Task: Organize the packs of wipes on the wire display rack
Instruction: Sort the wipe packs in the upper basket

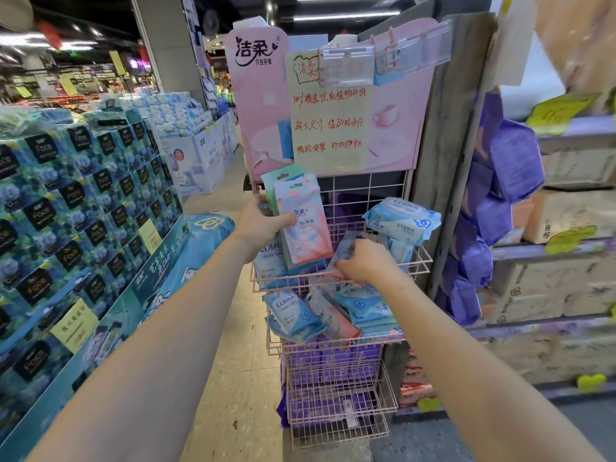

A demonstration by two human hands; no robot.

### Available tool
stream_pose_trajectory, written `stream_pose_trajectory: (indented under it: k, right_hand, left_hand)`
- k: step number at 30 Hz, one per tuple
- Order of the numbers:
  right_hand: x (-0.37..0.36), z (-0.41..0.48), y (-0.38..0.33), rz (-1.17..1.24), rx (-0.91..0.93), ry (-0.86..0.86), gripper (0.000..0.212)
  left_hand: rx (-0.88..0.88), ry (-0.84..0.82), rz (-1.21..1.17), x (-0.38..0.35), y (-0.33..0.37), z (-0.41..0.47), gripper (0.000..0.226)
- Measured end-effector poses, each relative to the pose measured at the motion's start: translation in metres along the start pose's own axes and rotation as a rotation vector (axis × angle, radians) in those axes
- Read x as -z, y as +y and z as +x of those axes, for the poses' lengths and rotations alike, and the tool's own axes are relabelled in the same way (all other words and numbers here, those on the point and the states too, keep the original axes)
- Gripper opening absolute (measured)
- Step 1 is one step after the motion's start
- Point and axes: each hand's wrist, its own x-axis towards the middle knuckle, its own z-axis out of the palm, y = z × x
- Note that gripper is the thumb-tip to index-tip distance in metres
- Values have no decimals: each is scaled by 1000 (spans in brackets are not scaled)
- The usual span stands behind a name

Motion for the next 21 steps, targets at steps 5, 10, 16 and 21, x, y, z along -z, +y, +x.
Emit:
stream_pose_trajectory:
  k: [5,10,16,21]
  right_hand:
    - [-4,5,-6,-21,-117,58,36]
    - [-4,14,-12,-85,-182,-55,36]
    - [-8,19,-13,-70,-306,65,40]
    - [-12,22,-7,-29,-240,133,64]
  left_hand:
    - [23,19,-61,9,0,2,60]
    - [20,5,-71,14,-4,3,61]
    - [32,-13,-75,14,-9,2,65]
    - [40,-20,-91,16,-10,4,64]
